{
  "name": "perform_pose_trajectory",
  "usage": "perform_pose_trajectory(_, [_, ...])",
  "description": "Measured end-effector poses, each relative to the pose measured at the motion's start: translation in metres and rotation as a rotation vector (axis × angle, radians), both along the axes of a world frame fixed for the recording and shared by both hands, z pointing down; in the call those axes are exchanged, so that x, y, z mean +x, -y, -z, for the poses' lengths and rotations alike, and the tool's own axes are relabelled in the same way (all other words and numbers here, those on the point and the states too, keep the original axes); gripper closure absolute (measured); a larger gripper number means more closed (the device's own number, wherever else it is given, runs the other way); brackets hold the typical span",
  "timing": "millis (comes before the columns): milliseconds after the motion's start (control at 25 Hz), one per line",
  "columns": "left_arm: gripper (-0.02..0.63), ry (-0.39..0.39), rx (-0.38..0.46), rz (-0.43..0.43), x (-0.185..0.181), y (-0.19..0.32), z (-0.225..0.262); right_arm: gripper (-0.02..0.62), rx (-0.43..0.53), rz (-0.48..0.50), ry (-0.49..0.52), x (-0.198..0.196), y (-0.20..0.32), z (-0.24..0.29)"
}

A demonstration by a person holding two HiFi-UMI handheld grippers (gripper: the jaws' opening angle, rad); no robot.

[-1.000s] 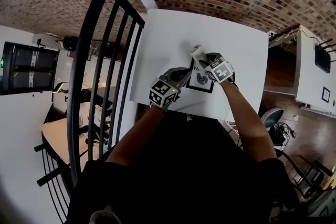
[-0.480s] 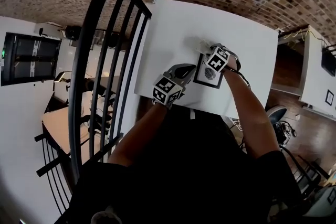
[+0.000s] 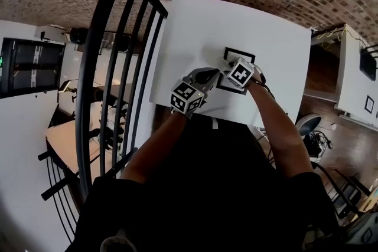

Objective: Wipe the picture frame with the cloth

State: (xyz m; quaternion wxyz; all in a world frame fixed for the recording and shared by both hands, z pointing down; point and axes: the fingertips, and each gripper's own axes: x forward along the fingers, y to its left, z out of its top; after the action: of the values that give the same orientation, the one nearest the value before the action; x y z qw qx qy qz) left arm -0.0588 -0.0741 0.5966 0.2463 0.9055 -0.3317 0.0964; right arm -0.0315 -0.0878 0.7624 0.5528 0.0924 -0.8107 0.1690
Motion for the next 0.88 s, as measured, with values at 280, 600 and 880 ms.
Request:
perform_pose_trajectory(280, [0.604,-0.012,-0.018,-0.013,0.008,0.0,-0.002,0.44,0.039,0.059,0.057,-0.013,-0.037,0.011])
perform_pose_trajectory(600, [0.604,-0.012,-0.027,-0.032,0.017,-0.001,-0.003,0.437,-0.022,0.1,0.062,-0.007,-0.071,0.017])
perform_pose_trajectory(880, [0.604,-0.012,-0.043,-0.037,0.023,-0.004,-0.006,0.437,0.0,0.095,0.053,0.014,-0.063,0.022])
